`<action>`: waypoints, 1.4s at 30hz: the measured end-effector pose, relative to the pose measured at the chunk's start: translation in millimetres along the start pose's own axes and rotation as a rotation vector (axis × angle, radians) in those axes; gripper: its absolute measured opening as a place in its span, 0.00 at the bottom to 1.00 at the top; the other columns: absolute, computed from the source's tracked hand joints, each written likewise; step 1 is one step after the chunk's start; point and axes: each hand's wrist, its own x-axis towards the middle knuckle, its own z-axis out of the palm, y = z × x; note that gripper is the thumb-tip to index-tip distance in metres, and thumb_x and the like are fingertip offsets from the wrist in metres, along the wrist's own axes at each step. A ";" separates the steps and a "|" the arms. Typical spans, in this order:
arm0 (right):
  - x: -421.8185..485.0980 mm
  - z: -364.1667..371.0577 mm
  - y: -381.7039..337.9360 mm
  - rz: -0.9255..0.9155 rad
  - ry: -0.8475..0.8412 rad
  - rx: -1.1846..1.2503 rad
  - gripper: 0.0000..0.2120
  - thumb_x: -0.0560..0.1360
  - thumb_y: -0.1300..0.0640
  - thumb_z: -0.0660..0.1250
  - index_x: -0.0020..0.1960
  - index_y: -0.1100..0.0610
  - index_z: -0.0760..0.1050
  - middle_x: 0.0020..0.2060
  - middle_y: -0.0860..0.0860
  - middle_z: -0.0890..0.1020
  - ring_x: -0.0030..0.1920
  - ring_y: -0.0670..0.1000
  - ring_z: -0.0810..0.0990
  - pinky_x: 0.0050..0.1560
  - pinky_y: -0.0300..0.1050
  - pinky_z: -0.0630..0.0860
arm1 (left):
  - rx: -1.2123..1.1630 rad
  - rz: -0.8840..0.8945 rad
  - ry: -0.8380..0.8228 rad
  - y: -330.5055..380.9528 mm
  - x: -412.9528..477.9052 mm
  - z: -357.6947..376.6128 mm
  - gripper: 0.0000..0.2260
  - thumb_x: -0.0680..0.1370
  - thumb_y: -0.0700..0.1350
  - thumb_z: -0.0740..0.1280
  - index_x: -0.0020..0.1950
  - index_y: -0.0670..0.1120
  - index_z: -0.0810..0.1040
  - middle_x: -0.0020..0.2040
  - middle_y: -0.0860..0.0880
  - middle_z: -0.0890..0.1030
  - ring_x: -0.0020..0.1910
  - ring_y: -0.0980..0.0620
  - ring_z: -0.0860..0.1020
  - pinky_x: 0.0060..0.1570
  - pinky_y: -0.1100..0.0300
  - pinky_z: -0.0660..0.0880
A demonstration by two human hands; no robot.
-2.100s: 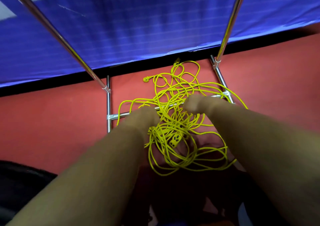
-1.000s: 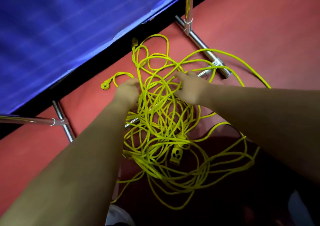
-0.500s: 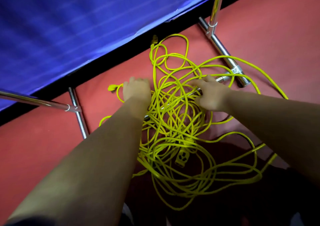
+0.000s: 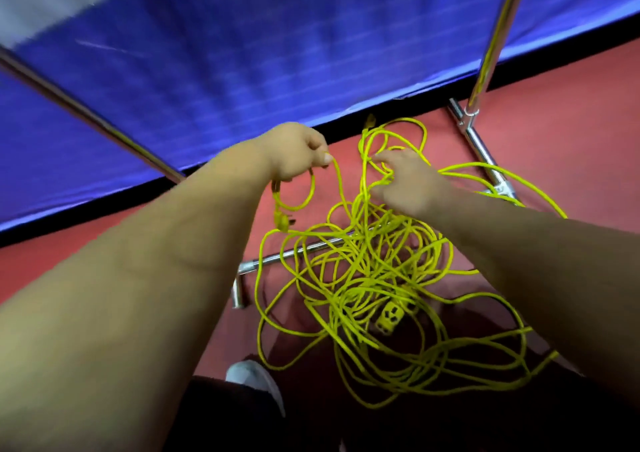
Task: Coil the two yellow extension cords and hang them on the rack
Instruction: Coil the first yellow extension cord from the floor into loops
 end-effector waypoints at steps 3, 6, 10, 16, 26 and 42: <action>-16.3 -11.1 -46.1 -0.110 -0.077 0.160 0.43 0.74 0.51 0.79 0.84 0.48 0.62 0.77 0.52 0.70 0.72 0.50 0.74 0.66 0.40 0.71 | -0.081 0.065 0.057 25.1 -43.3 -47.4 0.09 0.80 0.51 0.72 0.48 0.45 0.84 0.34 0.50 0.76 0.29 0.52 0.71 0.29 0.63 0.70; -37.0 -26.5 -85.4 -0.157 -0.175 0.411 0.43 0.76 0.58 0.78 0.84 0.48 0.60 0.73 0.49 0.73 0.72 0.46 0.74 0.55 0.30 0.74 | -0.116 0.141 0.169 50.6 -89.2 -92.9 0.08 0.80 0.51 0.71 0.50 0.47 0.85 0.38 0.48 0.80 0.34 0.54 0.72 0.35 0.61 0.71; -68.4 -67.5 -143.8 -0.241 -0.169 0.532 0.42 0.75 0.54 0.79 0.83 0.43 0.62 0.72 0.54 0.78 0.71 0.44 0.77 0.69 0.43 0.74 | -0.320 0.237 0.344 72.5 -152.9 -142.5 0.07 0.81 0.49 0.71 0.49 0.47 0.85 0.36 0.52 0.78 0.33 0.51 0.69 0.34 0.58 0.69; -124.3 -127.5 -236.7 -0.371 -0.064 0.540 0.16 0.80 0.55 0.74 0.67 0.46 0.80 0.48 0.43 0.87 0.48 0.39 0.84 0.55 0.40 0.72 | -0.529 0.353 0.548 83.5 -231.7 -191.4 0.09 0.80 0.49 0.72 0.50 0.43 0.86 0.32 0.57 0.77 0.30 0.59 0.68 0.33 0.64 0.66; -184.2 -177.8 -313.4 -0.371 -0.046 0.589 0.11 0.87 0.53 0.63 0.52 0.57 0.80 0.42 0.56 0.89 0.38 0.52 0.89 0.46 0.49 0.83 | -0.844 0.140 0.674 60.7 -290.1 -194.4 0.16 0.78 0.59 0.73 0.59 0.50 0.82 0.56 0.51 0.85 0.54 0.54 0.84 0.50 0.56 0.78; -198.9 -168.7 -221.3 -0.451 0.039 0.277 0.07 0.84 0.48 0.66 0.51 0.47 0.81 0.38 0.52 0.87 0.36 0.56 0.88 0.38 0.52 0.81 | -0.690 0.119 0.498 88.2 -254.9 -118.7 0.06 0.77 0.39 0.75 0.51 0.47 0.85 0.44 0.40 0.86 0.42 0.46 0.86 0.54 0.44 0.83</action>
